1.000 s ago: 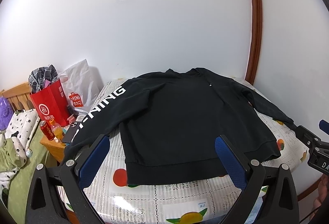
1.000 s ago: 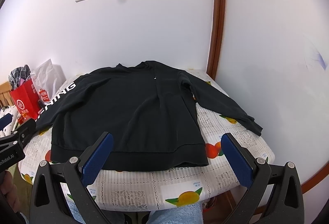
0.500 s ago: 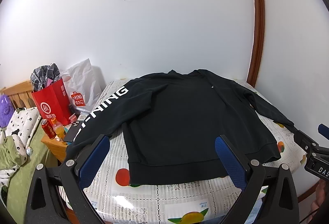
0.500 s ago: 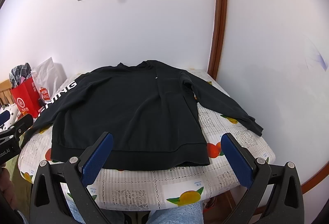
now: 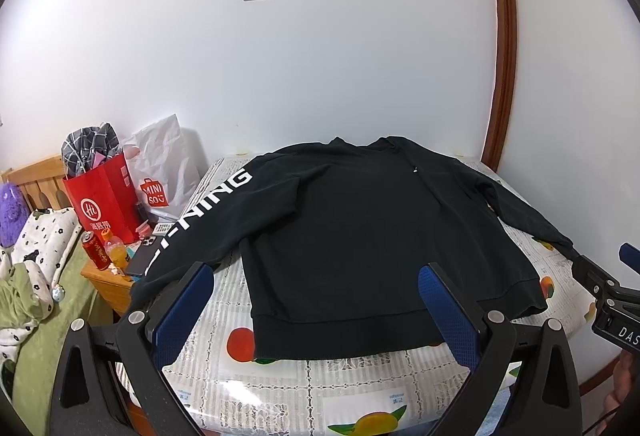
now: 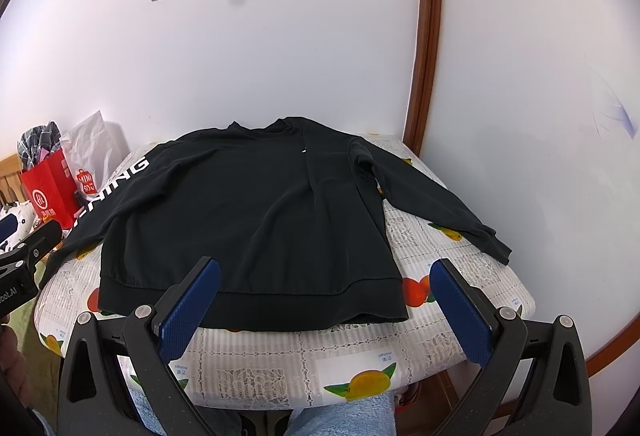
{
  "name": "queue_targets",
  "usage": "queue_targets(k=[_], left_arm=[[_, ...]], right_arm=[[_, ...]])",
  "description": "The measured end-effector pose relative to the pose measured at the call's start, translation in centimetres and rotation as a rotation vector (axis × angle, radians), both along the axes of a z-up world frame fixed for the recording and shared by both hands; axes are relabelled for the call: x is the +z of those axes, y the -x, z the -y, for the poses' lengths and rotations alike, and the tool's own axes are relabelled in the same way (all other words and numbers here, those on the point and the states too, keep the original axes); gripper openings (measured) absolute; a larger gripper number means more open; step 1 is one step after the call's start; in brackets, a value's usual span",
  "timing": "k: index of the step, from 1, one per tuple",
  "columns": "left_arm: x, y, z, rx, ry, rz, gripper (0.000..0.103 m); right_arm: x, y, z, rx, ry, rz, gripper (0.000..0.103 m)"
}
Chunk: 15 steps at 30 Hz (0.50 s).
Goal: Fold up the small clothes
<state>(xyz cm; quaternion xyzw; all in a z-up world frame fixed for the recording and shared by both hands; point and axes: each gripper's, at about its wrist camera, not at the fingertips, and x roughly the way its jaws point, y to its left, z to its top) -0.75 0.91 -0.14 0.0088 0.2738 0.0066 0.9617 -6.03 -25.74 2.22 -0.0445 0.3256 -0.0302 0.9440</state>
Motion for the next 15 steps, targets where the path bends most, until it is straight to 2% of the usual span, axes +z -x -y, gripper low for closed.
queue_targets(k=[15], left_arm=[[0.33,-0.17,0.56,0.011,-0.019,0.016,0.103]], right_arm=[[0.01,-0.02,0.08,-0.005,0.002,0.008,0.103]])
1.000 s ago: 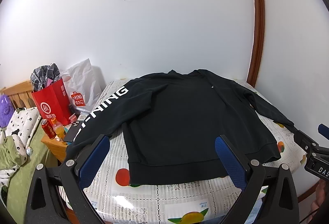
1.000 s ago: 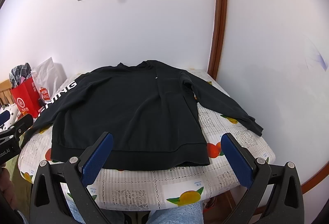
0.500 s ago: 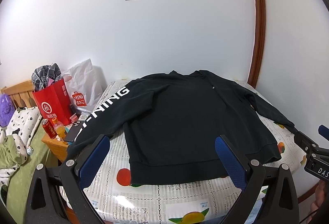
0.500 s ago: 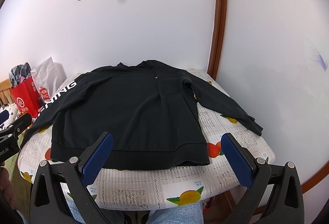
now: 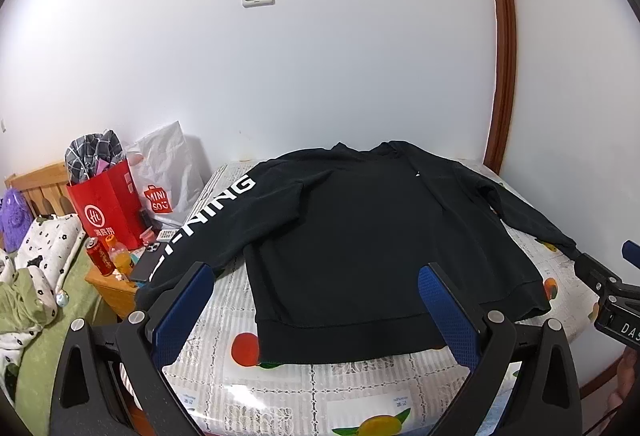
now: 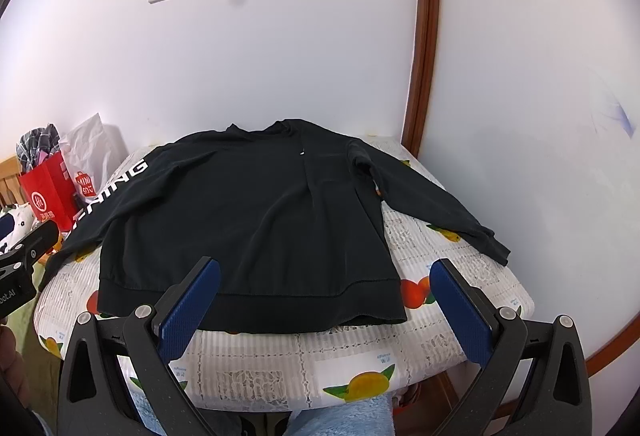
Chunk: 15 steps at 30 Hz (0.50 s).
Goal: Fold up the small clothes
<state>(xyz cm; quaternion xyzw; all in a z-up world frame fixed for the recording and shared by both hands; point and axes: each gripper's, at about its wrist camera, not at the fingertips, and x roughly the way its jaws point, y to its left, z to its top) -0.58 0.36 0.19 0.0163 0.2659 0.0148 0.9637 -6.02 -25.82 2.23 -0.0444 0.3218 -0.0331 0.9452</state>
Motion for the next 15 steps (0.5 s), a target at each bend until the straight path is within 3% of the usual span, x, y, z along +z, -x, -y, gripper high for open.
queue_targets(k=[15], left_arm=[[-0.7,-1.6,-1.4,-0.01,0.015,-0.009,0.103]], right_arm=[[-0.5,-2.2,-1.0,-0.016,0.013,-0.019,0.103]])
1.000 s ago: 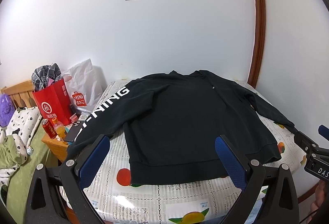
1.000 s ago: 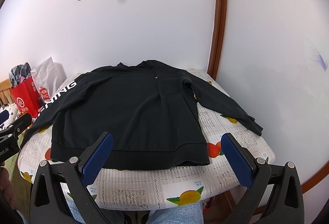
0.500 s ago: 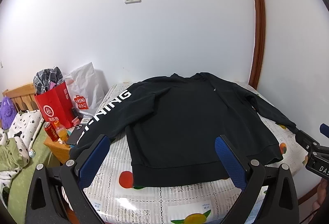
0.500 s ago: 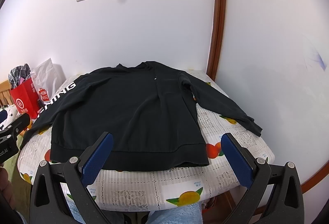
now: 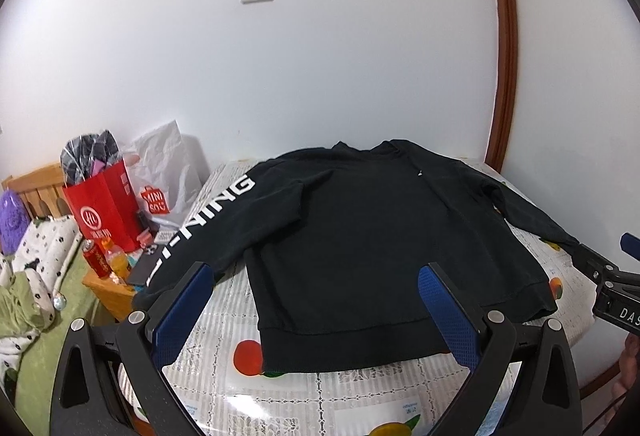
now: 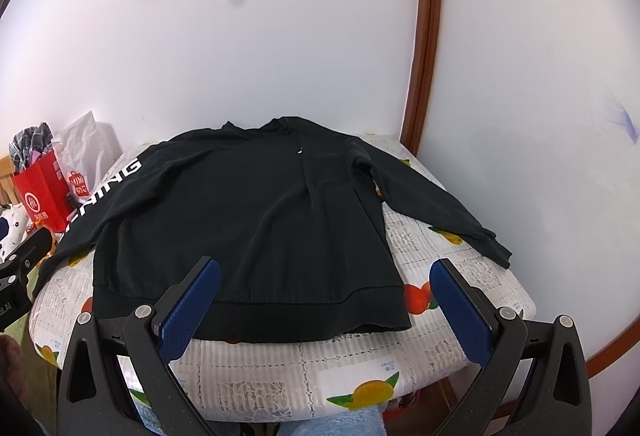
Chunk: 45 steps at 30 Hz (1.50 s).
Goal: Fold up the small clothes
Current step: 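Grasp the printed sleeve cuff with the left tool and lift it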
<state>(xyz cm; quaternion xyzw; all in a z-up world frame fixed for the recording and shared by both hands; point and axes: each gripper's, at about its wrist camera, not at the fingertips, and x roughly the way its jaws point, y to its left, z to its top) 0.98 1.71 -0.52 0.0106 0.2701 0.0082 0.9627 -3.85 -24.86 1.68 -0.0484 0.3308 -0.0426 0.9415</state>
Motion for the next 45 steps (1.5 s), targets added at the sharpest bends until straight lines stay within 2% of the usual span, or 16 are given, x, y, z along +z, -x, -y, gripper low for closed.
queue_targets(k=[4,8,10,15,19,22,25,29,31,36,38,40,42,43,44,45], left_arm=[[-1.1,-1.3,-1.4,0.019,0.016,-0.035,0.103],[-2.8,-3.1,-3.8,0.058,0.083,-0.093,0.103],[-4.0,-4.0,-5.2,0.074,0.123,-0.124,0.103],[-7.6,-6.7,-8.6,0.148,0.126,-0.228,0.103],[-10.4,-7.8,-11.8,0.226,0.166,-0.261,0.103],[-12.4,-8.5,-14.1,0.252,0.234,-0.283,0.102],[-14.0,-9.2,-16.2,0.248,0.352,-0.283,0.1],[-15.7,-10.2,-18.3,0.295,0.491,-0.274,0.088],[-15.7,-10.5,-18.8,0.322,0.511,-0.244,0.087],[-16.0,-12.5,-20.4,0.39,0.598,-0.209,0.075],[-16.3,-13.5,-21.2,0.426,0.636,-0.209,0.06],[-16.4,-14.3,-21.8,0.462,0.654,-0.208,0.052],[-16.3,-15.4,-22.3,0.507,0.613,-0.232,0.036],[-16.1,-16.1,-22.5,0.527,0.572,-0.249,0.02],[-15.9,-16.6,-22.6,0.531,0.55,-0.258,0.011],[-15.6,-16.8,-22.6,0.527,0.537,-0.26,0.009]], right_arm=[[-0.7,-1.4,-0.6,-0.004,-0.001,-0.019,0.103],[-2.1,-2.9,-1.3,0.004,0.015,-0.049,0.103],[-3.2,-3.8,-1.4,0.004,0.024,-0.068,0.103],[-6.6,-6.9,-1.2,-0.021,0.036,-0.142,0.103],[-9.6,-9.3,-0.9,-0.006,0.012,-0.215,0.101],[-11.7,-10.7,-1.3,0.007,0.046,-0.244,0.099],[-13.5,-11.9,-1.7,0.019,0.064,-0.266,0.099],[-15.1,-13.2,-1.8,0.034,0.072,-0.297,0.099],[-15.8,-13.9,-1.8,0.031,0.093,-0.308,0.099],[-16.2,-15.1,-1.5,0.022,0.136,-0.322,0.099],[-16.1,-15.6,-1.3,0.019,0.144,-0.321,0.099],[-15.9,-15.9,-1.1,0.013,0.148,-0.318,0.099],[-15.7,-16.2,-0.6,0.001,0.149,-0.314,0.099],[-15.6,-16.4,-0.4,-0.003,0.15,-0.309,0.099],[-15.4,-16.5,-0.2,-0.006,0.153,-0.305,0.099],[-15.3,-16.6,0.1,-0.007,0.158,-0.301,0.099]])
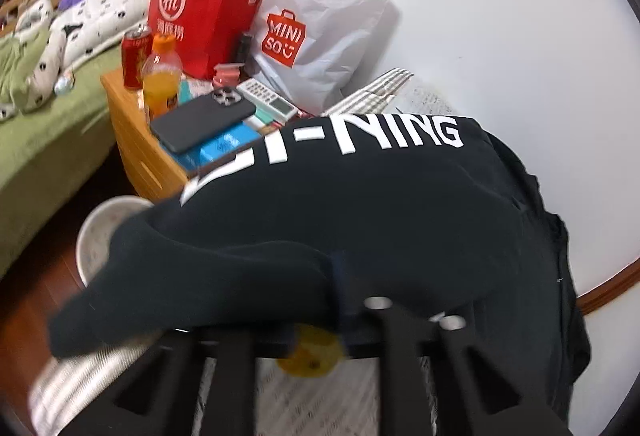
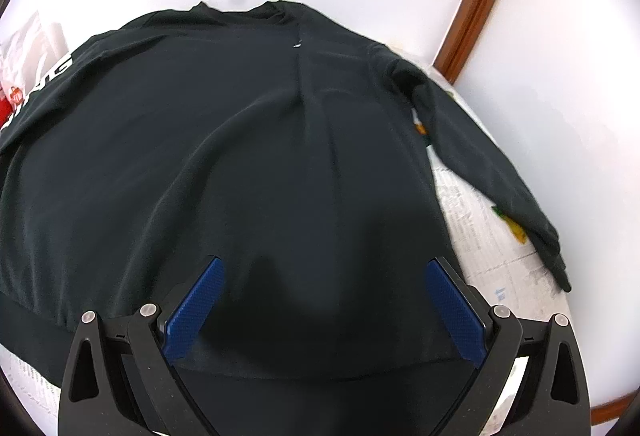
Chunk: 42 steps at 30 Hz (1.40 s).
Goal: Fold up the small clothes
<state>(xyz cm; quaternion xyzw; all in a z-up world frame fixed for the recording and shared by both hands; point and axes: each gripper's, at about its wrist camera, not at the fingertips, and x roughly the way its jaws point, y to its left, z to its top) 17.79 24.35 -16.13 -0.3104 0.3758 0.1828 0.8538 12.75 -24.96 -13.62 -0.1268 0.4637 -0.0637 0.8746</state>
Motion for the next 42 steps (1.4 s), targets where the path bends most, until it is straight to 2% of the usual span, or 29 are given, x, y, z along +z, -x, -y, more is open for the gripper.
queue_targets(k=[4,9,13,18,22,27,31,34,36,37,38,39,40,41,42], left_arm=[[3.3,-1.0,0.6,-0.016,-0.081,0.018,0.007],[9.4,-3.6,3.8,-0.091,-0.197,0.111,0.006],[13.1,-7.5,8.6,-0.198,-0.276,0.17,0.006],[15.5,-14.6,16.8,-0.356,-0.303,0.195,0.006],[14.7,-19.0,23.9,-0.486,-0.342,0.186,0.006],[10.9,-22.3,30.6,-0.63,-0.349,0.127,0.006],[7.8,-23.6,32.7,-0.67,-0.295,0.049,0.006],[7.0,-23.4,33.3,-0.681,-0.271,0.027,0.007],[7.5,-22.6,33.8,-0.691,-0.256,0.035,0.011],[7.9,-22.0,33.8,-0.708,-0.245,0.049,0.022],[8.4,-21.4,33.9,-0.718,-0.243,0.061,0.037],[9.0,-20.8,34.1,-0.728,-0.249,0.082,0.045],[9.7,-19.9,34.2,-0.732,-0.262,0.107,0.062],[10.5,-18.9,34.1,-0.734,-0.28,0.136,0.068],[11.4,-18.0,34.1,-0.733,-0.305,0.162,0.068]], right_arm=[[0.7,-0.4,1.0,0.024,0.04,0.02,0.099],[2.9,-1.3,2.8,0.045,0.046,0.083,0.099],[4.5,-2.6,4.9,0.029,0.004,0.125,0.099],[5.1,-4.9,8.0,0.003,-0.013,0.152,0.099],[4.2,-5.7,9.7,0.0,-0.011,0.144,0.099],[2.4,-5.9,12.2,-0.033,-0.055,0.101,0.099],[1.7,-5.4,13.8,-0.057,-0.054,0.096,0.099],[1.6,-5.1,14.7,-0.075,-0.057,0.1,0.099],[1.6,-4.9,15.1,-0.088,-0.065,0.104,0.099],[1.7,-4.8,15.2,-0.094,-0.069,0.105,0.099],[1.7,-4.6,15.3,-0.097,-0.073,0.105,0.099],[1.7,-4.5,15.4,-0.1,-0.08,0.105,0.099],[1.7,-4.3,15.3,-0.102,-0.083,0.106,0.099],[1.7,-4.2,15.2,-0.103,-0.083,0.108,0.099],[1.8,-4.0,15.0,-0.1,-0.084,0.11,0.099]])
